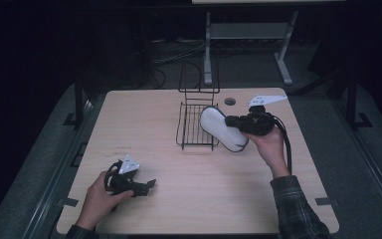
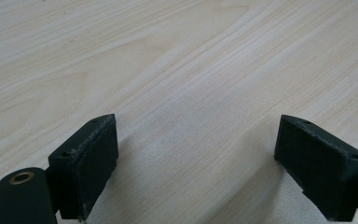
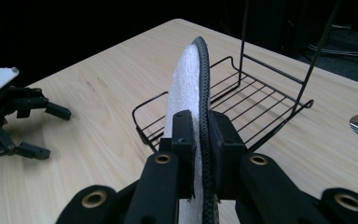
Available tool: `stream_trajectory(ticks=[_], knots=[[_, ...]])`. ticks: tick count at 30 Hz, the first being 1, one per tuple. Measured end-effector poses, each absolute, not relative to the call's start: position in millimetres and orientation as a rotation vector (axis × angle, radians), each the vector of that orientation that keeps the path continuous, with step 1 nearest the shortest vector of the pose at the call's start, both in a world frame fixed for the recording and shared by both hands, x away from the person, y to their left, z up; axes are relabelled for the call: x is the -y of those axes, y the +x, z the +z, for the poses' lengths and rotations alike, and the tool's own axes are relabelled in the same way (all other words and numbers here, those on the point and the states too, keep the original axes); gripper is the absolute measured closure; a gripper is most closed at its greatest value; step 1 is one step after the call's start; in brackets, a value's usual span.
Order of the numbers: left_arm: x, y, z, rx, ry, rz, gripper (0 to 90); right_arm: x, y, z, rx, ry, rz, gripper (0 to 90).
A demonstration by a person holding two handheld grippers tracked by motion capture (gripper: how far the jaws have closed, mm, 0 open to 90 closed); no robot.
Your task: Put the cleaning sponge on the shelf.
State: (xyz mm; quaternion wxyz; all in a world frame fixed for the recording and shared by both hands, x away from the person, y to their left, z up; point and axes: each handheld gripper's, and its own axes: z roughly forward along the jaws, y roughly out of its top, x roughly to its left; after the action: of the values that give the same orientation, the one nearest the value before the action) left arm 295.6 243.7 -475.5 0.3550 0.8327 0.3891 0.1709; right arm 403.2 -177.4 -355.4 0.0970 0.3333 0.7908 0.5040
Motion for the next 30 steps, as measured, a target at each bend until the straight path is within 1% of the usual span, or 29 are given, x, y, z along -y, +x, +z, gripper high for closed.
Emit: stream_trajectory(ticks=[15, 30], knots=[[-244, 296, -476, -1.006, 2.152, 0.44, 12.6, 154, 432, -355, -2.349, 1.022, 1.479, 81.5], [-244, 296, -476, -1.004, 2.154, 0.44, 12.6, 120, 468, -369, -2.381, 1.072, 1.452, 81.3]])
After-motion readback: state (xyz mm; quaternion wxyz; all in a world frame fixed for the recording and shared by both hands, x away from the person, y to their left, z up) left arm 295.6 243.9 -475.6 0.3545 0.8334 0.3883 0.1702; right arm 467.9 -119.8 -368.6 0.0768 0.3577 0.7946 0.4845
